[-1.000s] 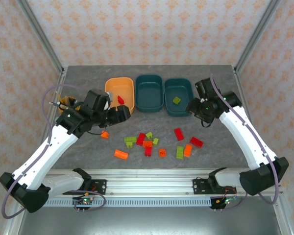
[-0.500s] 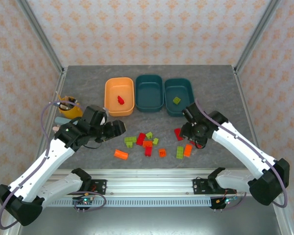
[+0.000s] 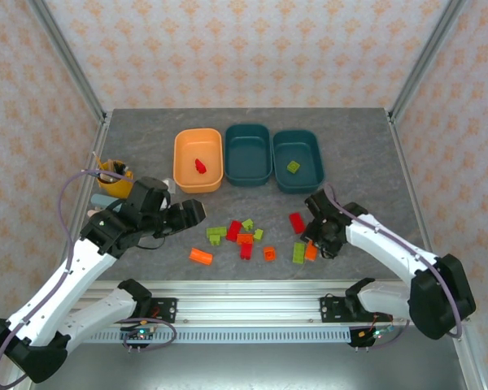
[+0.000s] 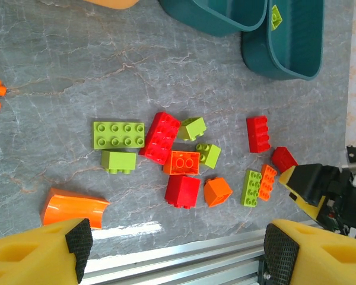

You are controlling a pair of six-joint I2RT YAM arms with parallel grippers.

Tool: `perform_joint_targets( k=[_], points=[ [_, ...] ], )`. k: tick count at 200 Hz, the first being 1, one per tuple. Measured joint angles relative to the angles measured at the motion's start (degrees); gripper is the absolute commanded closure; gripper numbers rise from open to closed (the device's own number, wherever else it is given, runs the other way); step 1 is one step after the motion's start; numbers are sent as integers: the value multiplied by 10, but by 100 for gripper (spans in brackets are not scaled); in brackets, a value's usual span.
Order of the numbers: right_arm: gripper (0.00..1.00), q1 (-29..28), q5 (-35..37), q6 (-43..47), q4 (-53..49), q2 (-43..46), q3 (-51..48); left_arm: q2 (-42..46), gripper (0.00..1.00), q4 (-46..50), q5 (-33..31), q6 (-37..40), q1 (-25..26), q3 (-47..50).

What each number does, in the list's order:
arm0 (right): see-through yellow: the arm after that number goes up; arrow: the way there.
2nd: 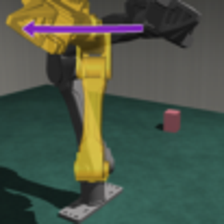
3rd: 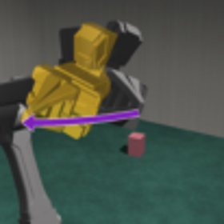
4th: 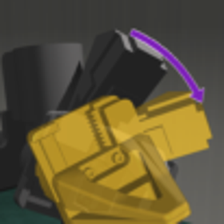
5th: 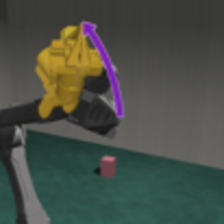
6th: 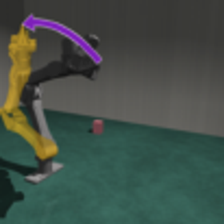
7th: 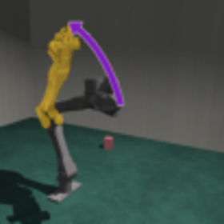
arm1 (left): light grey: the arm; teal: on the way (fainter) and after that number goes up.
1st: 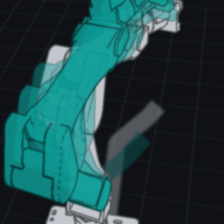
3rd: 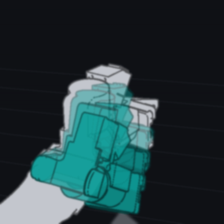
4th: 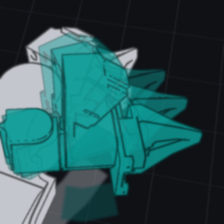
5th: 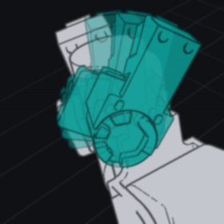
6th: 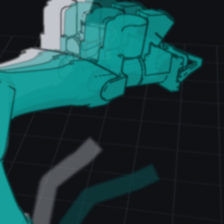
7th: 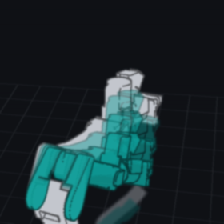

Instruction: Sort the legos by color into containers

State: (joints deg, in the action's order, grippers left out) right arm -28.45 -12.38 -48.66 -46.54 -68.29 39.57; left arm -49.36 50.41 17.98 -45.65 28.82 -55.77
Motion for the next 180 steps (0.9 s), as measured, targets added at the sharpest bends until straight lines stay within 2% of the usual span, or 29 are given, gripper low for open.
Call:
perform_joint_targets(
  k=[62,136,180],
  points=[
    [43,23,-21,3,60,-61,-11,0,21,0,0,-10,0,0],
    [47,31,-29,9,79,-95,-19,-1,21,-1,1,-13,0,0],
    [55,34,-27,13,76,-102,-20,-3,21,-5,1,-15,0,0]
  ],
)
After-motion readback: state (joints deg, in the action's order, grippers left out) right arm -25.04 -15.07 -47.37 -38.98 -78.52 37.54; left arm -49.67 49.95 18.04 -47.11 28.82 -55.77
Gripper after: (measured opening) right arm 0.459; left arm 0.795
